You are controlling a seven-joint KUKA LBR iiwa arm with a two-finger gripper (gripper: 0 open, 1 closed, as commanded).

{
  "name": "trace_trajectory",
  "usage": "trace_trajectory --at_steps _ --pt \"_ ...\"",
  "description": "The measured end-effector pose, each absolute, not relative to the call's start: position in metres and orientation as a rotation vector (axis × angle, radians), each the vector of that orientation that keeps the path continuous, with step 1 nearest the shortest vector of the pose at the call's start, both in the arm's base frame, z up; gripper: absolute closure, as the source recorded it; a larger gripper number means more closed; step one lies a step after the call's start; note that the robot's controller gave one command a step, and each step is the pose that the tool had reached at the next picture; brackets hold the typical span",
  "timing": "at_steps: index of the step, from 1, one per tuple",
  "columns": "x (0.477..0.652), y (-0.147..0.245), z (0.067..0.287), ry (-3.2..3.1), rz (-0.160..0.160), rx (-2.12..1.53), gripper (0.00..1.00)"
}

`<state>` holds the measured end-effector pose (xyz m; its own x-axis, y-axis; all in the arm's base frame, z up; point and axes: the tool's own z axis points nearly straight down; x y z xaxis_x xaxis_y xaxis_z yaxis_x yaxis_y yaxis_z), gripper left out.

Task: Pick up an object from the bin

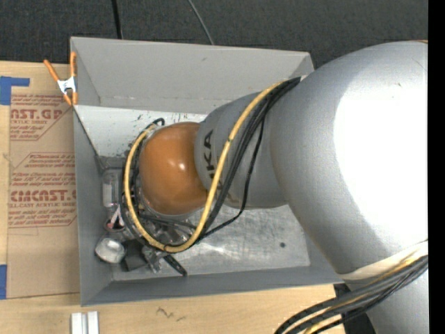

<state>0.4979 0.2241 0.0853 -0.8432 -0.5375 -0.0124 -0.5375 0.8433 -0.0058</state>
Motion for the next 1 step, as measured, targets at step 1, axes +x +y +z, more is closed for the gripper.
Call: trace_trajectory --at_steps 1 --pt "0.4978 0.2245 0.0852 3.003 -0.002 -0.875 1.0"
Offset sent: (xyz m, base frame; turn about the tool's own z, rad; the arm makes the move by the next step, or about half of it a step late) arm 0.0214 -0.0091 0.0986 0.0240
